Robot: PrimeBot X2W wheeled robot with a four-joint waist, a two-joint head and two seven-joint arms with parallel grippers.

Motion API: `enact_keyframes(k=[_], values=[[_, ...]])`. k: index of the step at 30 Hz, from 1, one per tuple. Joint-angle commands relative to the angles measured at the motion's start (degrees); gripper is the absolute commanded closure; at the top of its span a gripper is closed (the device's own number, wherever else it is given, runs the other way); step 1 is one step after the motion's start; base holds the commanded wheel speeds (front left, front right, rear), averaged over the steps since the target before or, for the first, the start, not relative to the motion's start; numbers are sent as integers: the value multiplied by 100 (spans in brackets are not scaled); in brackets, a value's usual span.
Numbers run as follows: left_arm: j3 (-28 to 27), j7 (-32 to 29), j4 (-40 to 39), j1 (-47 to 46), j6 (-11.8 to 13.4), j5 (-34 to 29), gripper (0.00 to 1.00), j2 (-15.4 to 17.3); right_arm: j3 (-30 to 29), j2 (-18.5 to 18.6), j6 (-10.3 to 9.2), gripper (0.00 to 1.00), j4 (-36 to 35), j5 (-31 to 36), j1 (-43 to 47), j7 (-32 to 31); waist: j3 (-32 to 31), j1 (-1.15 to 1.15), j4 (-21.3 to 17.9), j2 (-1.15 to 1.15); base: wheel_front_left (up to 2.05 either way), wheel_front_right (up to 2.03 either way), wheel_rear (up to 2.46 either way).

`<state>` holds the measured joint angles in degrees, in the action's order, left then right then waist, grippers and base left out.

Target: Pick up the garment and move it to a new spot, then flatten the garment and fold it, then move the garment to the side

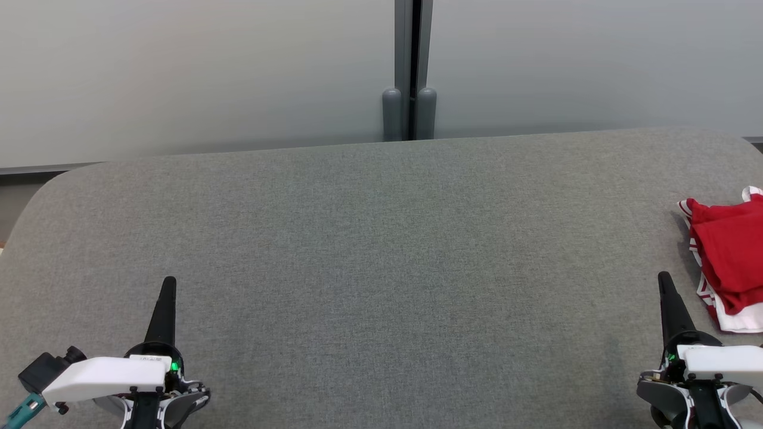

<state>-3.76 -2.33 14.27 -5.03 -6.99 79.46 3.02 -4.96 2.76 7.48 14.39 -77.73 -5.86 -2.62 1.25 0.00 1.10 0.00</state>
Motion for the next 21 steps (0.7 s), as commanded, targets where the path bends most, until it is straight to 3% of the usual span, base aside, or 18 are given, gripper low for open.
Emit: enact_keyframes(k=[1, 21], values=[[-45, -32, -47, -119, -40, 139, 100, 39, -26, 22, 2, 100, -42, -142, -62, -59, -5, 0, -5, 0, 0, 0, 0], [-199, -304, -35, -147, -56, 1009, 100, 35, -130, 22, 2, 100, -47, -1116, -58, -321, -75, 0, -77, 0, 0, 0, 0]])
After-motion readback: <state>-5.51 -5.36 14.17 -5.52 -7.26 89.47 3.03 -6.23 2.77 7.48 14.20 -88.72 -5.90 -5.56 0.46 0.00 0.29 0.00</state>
